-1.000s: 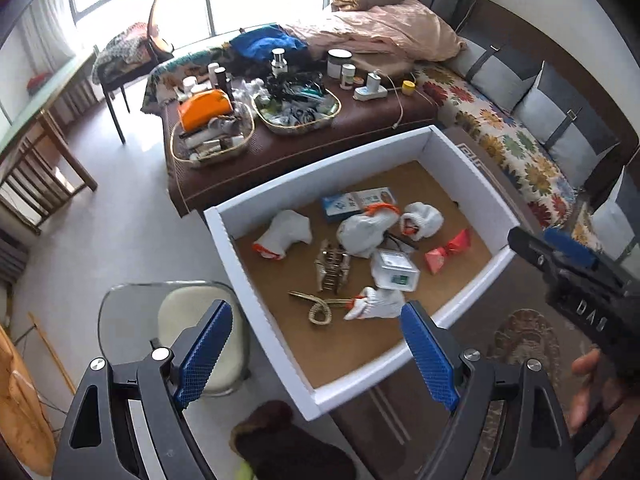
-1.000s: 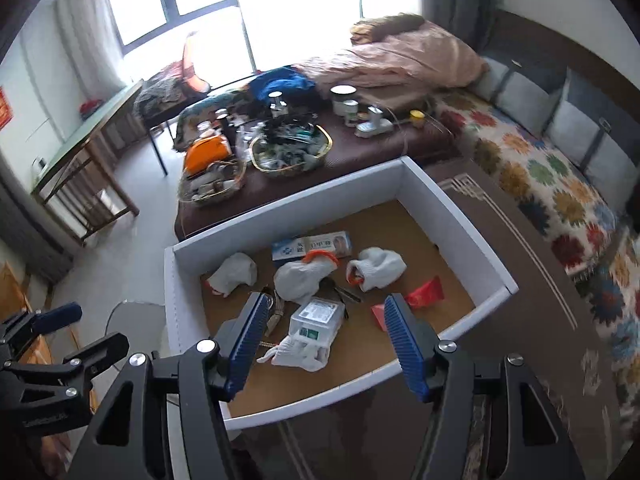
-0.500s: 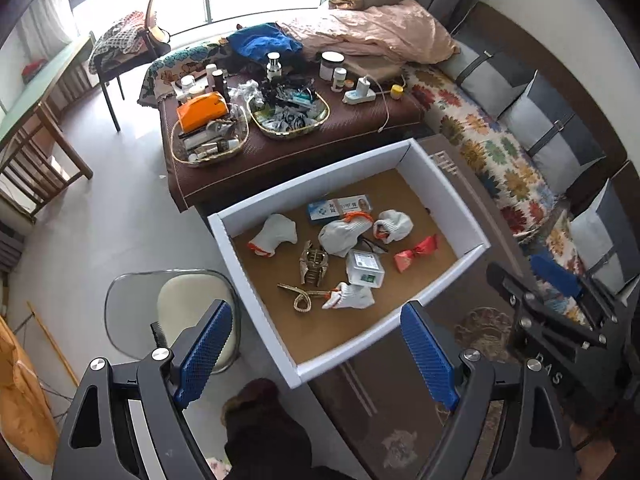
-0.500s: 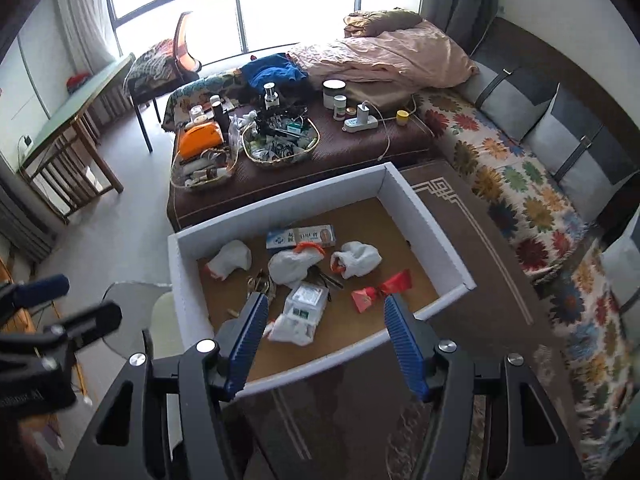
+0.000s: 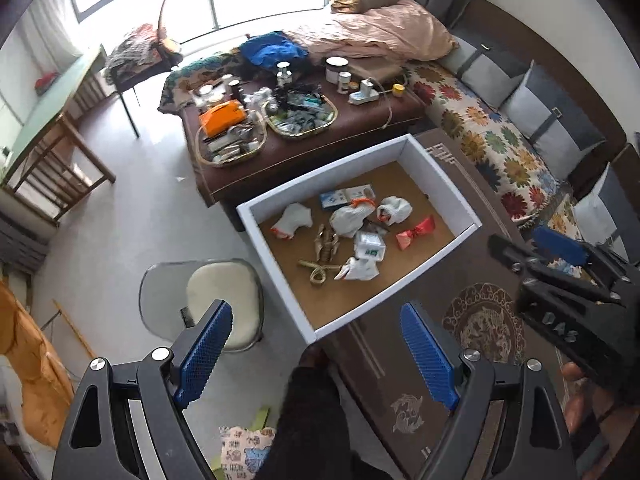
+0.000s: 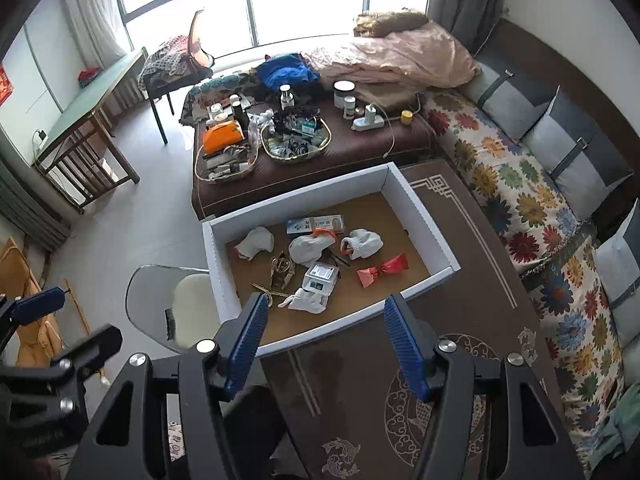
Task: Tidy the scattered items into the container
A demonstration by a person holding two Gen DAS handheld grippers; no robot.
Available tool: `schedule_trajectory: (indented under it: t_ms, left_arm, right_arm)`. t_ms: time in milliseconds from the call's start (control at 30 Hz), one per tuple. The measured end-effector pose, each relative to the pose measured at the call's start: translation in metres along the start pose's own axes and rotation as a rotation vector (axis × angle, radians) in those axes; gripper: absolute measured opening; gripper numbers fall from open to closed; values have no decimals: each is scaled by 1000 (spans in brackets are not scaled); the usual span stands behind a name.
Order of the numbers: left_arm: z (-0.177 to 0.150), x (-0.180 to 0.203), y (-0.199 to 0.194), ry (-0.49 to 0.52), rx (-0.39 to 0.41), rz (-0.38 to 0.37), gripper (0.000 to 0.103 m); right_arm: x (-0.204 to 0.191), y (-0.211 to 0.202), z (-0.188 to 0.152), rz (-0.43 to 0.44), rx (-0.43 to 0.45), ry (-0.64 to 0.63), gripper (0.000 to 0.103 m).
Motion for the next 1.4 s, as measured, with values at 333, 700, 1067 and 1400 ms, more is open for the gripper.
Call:
schedule_trajectory:
  t_ms: [333,700,1067,1400]
  left_arm:
    - [62,9,23,18,-22,-39,86]
    - [53,20,27,-81,-54,-60,86]
    - [55,24,26,-116,-16,-14,86]
    - [64,17,21,-170,19,-62,86]
  right_arm:
    - [3,39,47,-52,-98,-14,62]
    - [6,47,44,-50,-98,-58,62]
    - [11,41,57,-62,-59,-98,62]
    - [15,52,63,-54,-63,-109,62]
Point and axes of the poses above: each gripper's, at about its wrist camera, not at the fingertips, and y roughly the way its jaws point, x to its right, z to its top, the point moved 2 cm from there along y, roughly the way its jaws point, and after that the axes turned 2 degrees about -y, right-handed, at the moved point
